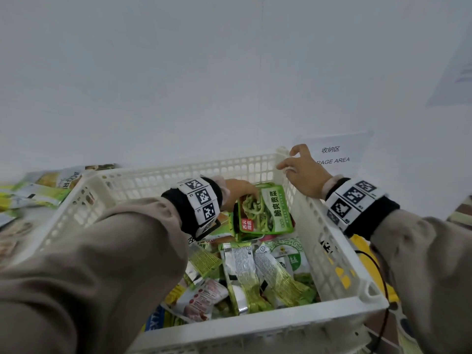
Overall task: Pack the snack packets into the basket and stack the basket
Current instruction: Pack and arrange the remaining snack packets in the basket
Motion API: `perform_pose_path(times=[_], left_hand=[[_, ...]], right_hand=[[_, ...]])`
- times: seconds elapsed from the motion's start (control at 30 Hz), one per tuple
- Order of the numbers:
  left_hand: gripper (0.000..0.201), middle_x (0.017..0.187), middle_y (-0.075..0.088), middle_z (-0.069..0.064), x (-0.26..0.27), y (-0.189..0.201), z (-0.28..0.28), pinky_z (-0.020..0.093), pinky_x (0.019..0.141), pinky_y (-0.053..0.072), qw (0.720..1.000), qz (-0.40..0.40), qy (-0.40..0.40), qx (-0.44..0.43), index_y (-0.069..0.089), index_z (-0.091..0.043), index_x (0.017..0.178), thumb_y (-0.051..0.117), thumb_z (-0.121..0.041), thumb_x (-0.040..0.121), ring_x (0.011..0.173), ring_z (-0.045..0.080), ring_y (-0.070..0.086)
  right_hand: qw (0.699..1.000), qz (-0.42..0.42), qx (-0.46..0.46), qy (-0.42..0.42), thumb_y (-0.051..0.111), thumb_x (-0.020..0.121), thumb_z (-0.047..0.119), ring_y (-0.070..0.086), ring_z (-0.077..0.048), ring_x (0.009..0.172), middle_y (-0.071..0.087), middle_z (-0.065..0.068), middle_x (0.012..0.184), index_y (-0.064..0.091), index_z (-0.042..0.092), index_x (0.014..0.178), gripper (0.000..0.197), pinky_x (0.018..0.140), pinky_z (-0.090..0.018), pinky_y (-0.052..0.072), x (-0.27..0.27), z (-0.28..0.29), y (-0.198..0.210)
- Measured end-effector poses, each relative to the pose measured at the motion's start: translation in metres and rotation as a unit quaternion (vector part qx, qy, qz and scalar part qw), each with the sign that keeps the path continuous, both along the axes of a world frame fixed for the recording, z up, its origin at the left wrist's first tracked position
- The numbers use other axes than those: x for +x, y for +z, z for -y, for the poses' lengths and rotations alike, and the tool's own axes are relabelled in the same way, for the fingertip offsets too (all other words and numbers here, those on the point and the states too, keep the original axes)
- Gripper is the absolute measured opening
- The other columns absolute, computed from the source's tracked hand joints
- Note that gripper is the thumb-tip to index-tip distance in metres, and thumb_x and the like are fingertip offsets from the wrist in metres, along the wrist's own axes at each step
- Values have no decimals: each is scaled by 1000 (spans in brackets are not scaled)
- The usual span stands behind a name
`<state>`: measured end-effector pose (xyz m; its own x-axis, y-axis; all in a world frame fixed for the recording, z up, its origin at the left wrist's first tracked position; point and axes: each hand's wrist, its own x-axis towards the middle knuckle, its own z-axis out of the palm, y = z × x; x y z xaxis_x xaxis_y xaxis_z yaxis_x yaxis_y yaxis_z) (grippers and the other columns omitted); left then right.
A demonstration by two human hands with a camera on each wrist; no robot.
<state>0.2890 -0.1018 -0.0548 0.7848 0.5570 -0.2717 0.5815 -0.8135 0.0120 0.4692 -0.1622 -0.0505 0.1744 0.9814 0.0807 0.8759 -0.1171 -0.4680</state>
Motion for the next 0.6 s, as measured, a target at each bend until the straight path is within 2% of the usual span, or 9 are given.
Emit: perform_pose_path(times=[0.1, 0.17, 0.3, 0.43, 0.53, 0.6], left_hand=[[70, 145, 30, 5, -3, -2, -7, 29, 96, 40, 999, -18, 30, 22, 28, -17, 140, 63, -4, 81, 124, 24, 43], [73, 145, 30, 6, -1, 0, -11, 31, 98, 41, 998, -35, 37, 26, 26, -18, 141, 62, 1, 80, 124, 24, 42], [65, 143, 37, 8, 2, 9, -10, 33, 101, 37, 997, -51, 44, 29, 27, -19, 141, 55, 1, 86, 129, 25, 40], [52, 139, 44, 9, -7, 15, -17, 27, 89, 42, 988, -124, 62, 60, 36, -16, 139, 41, 2, 91, 124, 23, 46], [49, 144, 39, 5, -18, 21, -16, 28, 100, 37, 977, -185, 78, 70, 36, -17, 140, 37, 0, 94, 128, 22, 43], [51, 141, 40, 5, -20, 21, -9, 25, 91, 40, 981, -158, 92, 66, 35, -20, 140, 38, -2, 92, 123, 22, 47]], right_hand=[[1000, -1, -5, 2, 37, 96, 13, 51, -21, 81, 22, -4, 138, 58, 14, 120, 32, 84, -32, 43, 0, 0, 0], [1000, -3, -5, 3, 37, 96, 13, 51, -21, 81, 22, -4, 139, 58, 13, 120, 32, 83, -32, 43, 0, 1, 1], [1000, -2, -5, 0, 37, 96, 12, 50, -20, 80, 22, -4, 139, 58, 13, 120, 32, 80, -27, 39, 0, 2, 1], [1000, -9, -3, 3, 37, 96, 11, 50, -20, 81, 22, -4, 139, 58, 13, 120, 32, 84, -30, 42, 0, 1, 1], [1000, -12, -3, 5, 37, 96, 11, 50, -20, 82, 22, -5, 139, 58, 12, 119, 32, 87, -31, 43, 0, 1, 1], [1000, -15, -2, 4, 37, 96, 10, 50, -20, 81, 22, -5, 139, 58, 11, 119, 32, 87, -32, 43, -1, 1, 1]])
